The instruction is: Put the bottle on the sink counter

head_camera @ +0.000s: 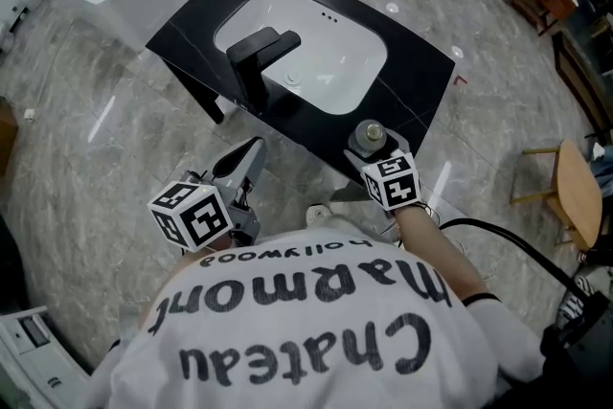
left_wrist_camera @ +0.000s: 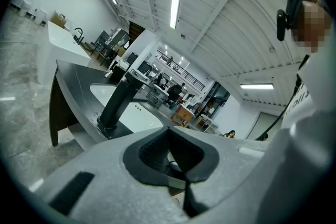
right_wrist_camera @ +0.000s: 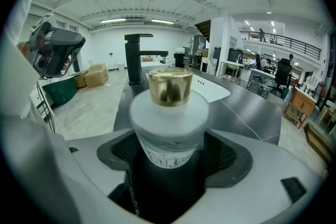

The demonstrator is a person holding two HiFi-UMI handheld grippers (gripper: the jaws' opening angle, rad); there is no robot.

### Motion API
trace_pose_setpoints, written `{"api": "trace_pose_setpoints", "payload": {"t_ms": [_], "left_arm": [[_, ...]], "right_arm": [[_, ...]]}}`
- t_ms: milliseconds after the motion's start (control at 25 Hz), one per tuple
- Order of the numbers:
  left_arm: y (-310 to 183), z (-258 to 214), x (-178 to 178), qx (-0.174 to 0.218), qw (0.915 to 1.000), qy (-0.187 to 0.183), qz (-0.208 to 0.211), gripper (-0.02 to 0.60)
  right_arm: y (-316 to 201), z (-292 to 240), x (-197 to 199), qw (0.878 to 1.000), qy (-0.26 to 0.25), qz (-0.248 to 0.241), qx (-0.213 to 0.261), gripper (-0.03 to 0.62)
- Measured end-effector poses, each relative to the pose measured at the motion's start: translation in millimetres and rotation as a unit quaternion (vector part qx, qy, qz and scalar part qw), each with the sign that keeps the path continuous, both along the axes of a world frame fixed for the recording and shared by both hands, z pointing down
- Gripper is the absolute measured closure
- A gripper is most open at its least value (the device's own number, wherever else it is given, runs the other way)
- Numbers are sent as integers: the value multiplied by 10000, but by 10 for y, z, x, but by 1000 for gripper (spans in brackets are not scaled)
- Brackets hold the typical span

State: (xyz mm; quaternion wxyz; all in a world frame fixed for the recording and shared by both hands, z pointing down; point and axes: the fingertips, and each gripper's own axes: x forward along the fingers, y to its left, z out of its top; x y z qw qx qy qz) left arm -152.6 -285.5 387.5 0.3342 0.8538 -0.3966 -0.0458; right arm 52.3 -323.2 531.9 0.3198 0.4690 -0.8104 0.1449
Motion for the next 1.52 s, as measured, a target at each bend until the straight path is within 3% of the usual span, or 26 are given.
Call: {"api": "trace_pose_setpoints", "payload": {"t_ms": [240,560,600,640,680,720,920,1080,1320,1520], "left_arm": [[70,-28,-45,71,9999,-5,85,566],[312,-32,-12,118,9989,-8,446,566],[347,-22,16,104,9986,6,516,566],[382,-11,47,92,9982,13,589,566],[411,-1,78,86,9978,13,656,566],[430,5,110,88,9974,16,716,566],[485,-41,292,146,9950,53,985,566],[512,-97,442,219,9936,103,1108,566],[693,-309,754,431,9902,224,1306,566],[957,-476,1017,590,9893,304,1302,566]], "right_arm": [[175,-1,237,9976,-107,664,-173,252],[656,-193,411,9809,-936,1697,-151,255],[742,-229,445,9797,-893,1790,-135,272],[830,-266,486,9786,-828,1882,-120,337],[909,-306,529,9773,-779,1970,-102,480],[972,-352,569,9755,-772,2057,-76,522],[1146,-746,717,9567,-1458,2503,288,537],[1158,-1202,769,9431,-2024,2506,827,556],[1305,-1893,914,9300,-2357,2274,1665,576],[1566,-2125,1110,9283,-2485,2097,1802,579]]}}
